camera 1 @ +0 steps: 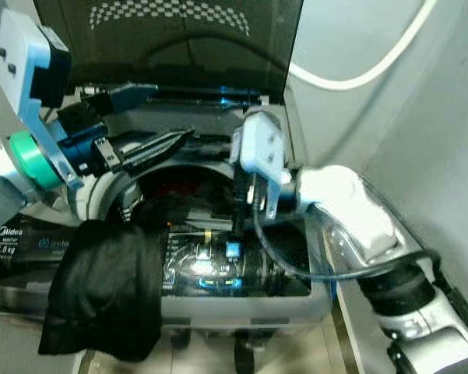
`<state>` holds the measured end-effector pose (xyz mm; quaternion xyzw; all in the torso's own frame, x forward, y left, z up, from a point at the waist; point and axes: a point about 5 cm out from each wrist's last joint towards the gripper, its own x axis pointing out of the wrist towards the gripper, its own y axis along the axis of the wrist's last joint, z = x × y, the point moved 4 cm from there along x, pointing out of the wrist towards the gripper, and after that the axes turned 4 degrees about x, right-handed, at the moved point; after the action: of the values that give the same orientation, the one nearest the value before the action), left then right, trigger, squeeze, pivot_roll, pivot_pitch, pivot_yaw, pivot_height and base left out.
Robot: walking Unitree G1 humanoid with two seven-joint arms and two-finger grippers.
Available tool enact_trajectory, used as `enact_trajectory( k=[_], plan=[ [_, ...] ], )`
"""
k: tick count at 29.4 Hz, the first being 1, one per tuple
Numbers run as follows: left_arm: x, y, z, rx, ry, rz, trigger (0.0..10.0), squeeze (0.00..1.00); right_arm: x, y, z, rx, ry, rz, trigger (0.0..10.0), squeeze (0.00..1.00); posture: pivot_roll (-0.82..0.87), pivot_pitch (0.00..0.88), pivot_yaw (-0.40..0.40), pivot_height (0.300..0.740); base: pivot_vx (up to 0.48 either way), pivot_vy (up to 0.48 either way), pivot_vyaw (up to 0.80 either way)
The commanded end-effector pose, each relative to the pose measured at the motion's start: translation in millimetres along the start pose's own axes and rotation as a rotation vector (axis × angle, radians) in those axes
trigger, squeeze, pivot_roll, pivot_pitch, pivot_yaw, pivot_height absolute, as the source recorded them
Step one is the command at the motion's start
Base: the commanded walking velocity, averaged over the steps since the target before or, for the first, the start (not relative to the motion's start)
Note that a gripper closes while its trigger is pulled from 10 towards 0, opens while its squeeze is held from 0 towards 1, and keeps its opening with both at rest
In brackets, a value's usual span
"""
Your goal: Clothes washing
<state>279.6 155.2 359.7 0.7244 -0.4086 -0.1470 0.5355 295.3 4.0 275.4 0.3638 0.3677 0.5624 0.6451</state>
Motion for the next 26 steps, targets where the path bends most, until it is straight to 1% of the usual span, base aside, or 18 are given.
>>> enact_trajectory(
  k=[1, 2, 3, 4, 6, 8, 9, 10, 11, 14, 16, 18, 19, 20, 22, 24, 26],
  plan=[
    [2.7, 4.9, -0.2, 0.015, -0.013, 0.023, 10.0, 0.00, 14.9, -2.8, -35.7, -0.017, 0.174, -0.010, 10.0, 0.00, 0.10, 0.103, 0.042, 0.740, 0.000, 0.000, 0.00],
    [5.4, 8.6, -1.8, 0.025, -0.016, 0.036, 10.0, 0.00, 24.0, -5.9, -47.2, -0.028, 0.223, -0.022, 10.0, 0.00, 0.11, 0.103, 0.041, 0.740, 0.000, 0.000, 0.00],
    [7.4, 11.1, -2.9, 0.032, -0.019, 0.046, 10.0, 0.00, 29.4, -7.0, -53.6, -0.029, 0.248, -0.030, 10.0, 0.00, 0.11, 0.103, 0.040, 0.740, 0.000, 0.000, 0.00],
    [7.4, 11.1, -2.9, 0.032, -0.019, 0.046, 10.0, 0.00, 29.4, -7.0, -53.6, -0.029, 0.248, -0.030, 10.0, 0.00, 0.11, 0.103, 0.040, 0.740, 0.000, 0.000, 0.00],
    [11.8, 16.7, -4.3, 0.042, -0.021, 0.070, 10.0, 0.00, 40.9, -8.6, -54.7, -0.031, 0.241, -0.044, 10.0, 0.00, 0.11, 0.104, 0.040, 0.740, 0.000, 0.000, 0.00],
    [15.5, 21.2, -4.7, 0.049, -0.025, 0.091, 10.0, 0.00, 53.7, -10.9, -50.7, -0.032, 0.203, -0.058, 10.0, 0.00, 0.11, 0.103, 0.041, 0.740, 0.000, 0.000, 0.00],
    [15.5, 21.2, -4.7, 0.049, -0.025, 0.091, 10.0, 0.00, 53.7, -10.9, -50.7, -0.032, 0.203, -0.058, 10.0, 0.00, 0.11, 0.103, 0.041, 0.740, 0.000, 0.000, 0.00],
    [17.0, 22.4, -4.6, 0.049, -0.026, 0.097, 10.0, 0.00, 60.1, -13.1, -48.4, -0.034, 0.176, -0.069, 10.0, 0.00, 0.11, 0.104, 0.040, 0.740, 0.000, 0.000, 0.00],
    [17.0, 22.4, -4.6, 0.049, -0.026, 0.097, 10.0, 0.00, 60.1, -13.1, -48.4, -0.034, 0.176, -0.069, 10.0, 0.00, 0.11, 0.104, 0.040, 0.740, 0.000, 0.000, 0.00],
    [18.0, 23.0, -5.0, 0.048, -0.027, 0.102, 10.0, 0.00, 72.2, -18.2, -47.4, -0.038, 0.129, -0.096, 10.0, 0.00, 0.11, 0.108, 0.041, 0.740, 0.000, 0.000, 0.00],
    [18.0, 23.0, -5.0, 0.048, -0.027, 0.102, 10.0, 0.00, 72.2, -18.2, -47.4, -0.038, 0.129, -0.096, 10.0, 0.00, 0.11, 0.108, 0.041, 0.740, 0.000, 0.000, 0.00],
    [18.3, 22.3, -4.8, 0.046, -0.031, 0.103, 10.0, 0.00, 75.3, -24.9, -48.9, -0.069, 0.117, -0.139, 10.0, 0.00, 0.10, 0.110, 0.043, 0.740, 0.000, 0.000, 0.00],
    [18.3, 22.3, -4.8, 0.046, -0.031, 0.103, 10.0, 0.00, 75.3, -24.9, -48.9, -0.069, 0.117, -0.139, 10.0, 0.00, 0.10, 0.110, 0.043, 0.740, 0.000, 0.000, 0.00],
    [18.4, 21.6, -4.5, 0.044, -0.034, 0.102, 10.0, 0.00, 74.2, -27.6, -50.9, -0.092, 0.131, -0.158, 10.0, 0.00, 0.10, 0.110, 0.043, 0.740, 0.000, 0.000, 0.00],
    [18.4, 21.6, -4.5, 0.044, -0.034, 0.102, 10.0, 0.00, 74.2, -27.6, -50.9, -0.092, 0.131, -0.158, 10.0, 0.00, 0.10, 0.110, 0.043, 0.740, 0.000, 0.000, 0.00],
    [18.2, 19.8, -4.3, 0.040, -0.040, 0.097, 10.0, 0.00, 67.9, -30.9, -56.3, -0.132, 0.186, -0.187, 10.0, 0.00, 0.10, 0.113, 0.045, 0.740, 0.000, 0.000, 0.00],
    [18.1, 18.9, -4.1, 0.039, -0.043, 0.094, 10.0, 0.00, 65.2, -31.7, -58.2, -0.141, 0.210, -0.193, 10.0, 0.00, 0.10, 0.113, 0.045, 0.740, 0.000, 0.000, 0.00]
  ],
)
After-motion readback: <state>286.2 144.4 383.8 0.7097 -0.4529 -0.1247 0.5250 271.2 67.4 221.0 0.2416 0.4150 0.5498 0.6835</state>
